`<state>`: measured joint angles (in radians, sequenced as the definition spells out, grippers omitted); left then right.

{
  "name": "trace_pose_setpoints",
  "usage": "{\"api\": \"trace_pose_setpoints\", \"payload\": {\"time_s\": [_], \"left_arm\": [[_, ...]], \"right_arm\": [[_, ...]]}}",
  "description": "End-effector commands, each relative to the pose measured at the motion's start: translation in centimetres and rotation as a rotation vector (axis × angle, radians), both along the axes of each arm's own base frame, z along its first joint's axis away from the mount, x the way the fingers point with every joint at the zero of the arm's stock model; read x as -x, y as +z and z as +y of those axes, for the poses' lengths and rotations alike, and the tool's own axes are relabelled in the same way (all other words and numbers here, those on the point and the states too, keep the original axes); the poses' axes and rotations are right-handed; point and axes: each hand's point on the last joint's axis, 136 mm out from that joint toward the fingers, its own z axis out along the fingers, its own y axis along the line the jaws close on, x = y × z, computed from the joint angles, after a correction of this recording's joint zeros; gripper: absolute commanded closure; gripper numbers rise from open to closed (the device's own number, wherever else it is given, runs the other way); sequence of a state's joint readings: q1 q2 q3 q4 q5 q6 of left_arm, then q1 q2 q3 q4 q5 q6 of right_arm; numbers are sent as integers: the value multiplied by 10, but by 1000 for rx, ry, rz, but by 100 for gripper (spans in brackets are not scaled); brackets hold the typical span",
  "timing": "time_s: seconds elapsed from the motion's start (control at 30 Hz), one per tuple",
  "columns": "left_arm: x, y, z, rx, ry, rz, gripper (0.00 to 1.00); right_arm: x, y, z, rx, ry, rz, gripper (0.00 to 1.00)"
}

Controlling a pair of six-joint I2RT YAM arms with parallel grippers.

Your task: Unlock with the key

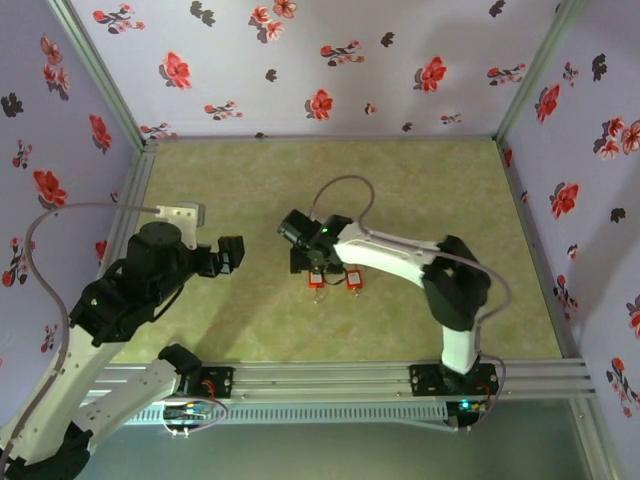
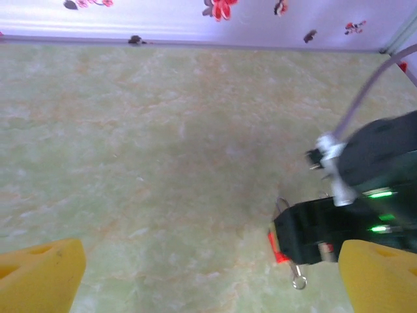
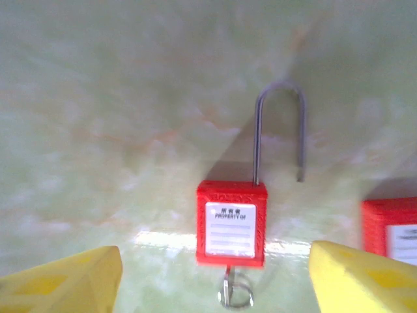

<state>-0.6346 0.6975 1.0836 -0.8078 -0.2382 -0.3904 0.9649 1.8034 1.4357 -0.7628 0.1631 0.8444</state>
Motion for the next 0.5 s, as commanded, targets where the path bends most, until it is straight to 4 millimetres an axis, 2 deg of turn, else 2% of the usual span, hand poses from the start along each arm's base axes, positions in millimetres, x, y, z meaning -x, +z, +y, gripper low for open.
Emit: {"api": "trace_pose_setpoints", "payload": {"time_s": [0.0, 0.03, 0.1, 0.13, 0.2, 0.27, 0.3, 0.33, 0.47], "left_arm": [[-8, 4, 20, 5, 113, -79, 0], [-11, 2, 24, -1, 137, -95, 0], [-21, -15, 35, -55, 195, -115, 0], [-26, -20, 42, -83, 232, -128, 0], [-41, -44, 59, -136, 315, -136, 0], [-55, -65, 68, -139, 352, -151, 0], [-63, -76, 74, -133, 371, -158, 0], [-68, -84, 80, -132, 395, -165, 0], [-89, -113, 104, -123, 483, -186, 0]], "right_arm": [[-24, 57, -74, 97, -20, -179, 13], [-29, 63, -97, 112, -29, -201, 10], [-45, 76, -177, 242, -121, -299, 2], [-50, 76, -215, 294, -187, -330, 1], [-51, 75, -288, 286, -334, -368, 1], [-49, 74, -337, 262, -462, -440, 1], [-46, 75, -359, 253, -527, -490, 1], [-45, 77, -370, 235, -559, -530, 1], [-44, 75, -386, 290, -550, -619, 1]]}}
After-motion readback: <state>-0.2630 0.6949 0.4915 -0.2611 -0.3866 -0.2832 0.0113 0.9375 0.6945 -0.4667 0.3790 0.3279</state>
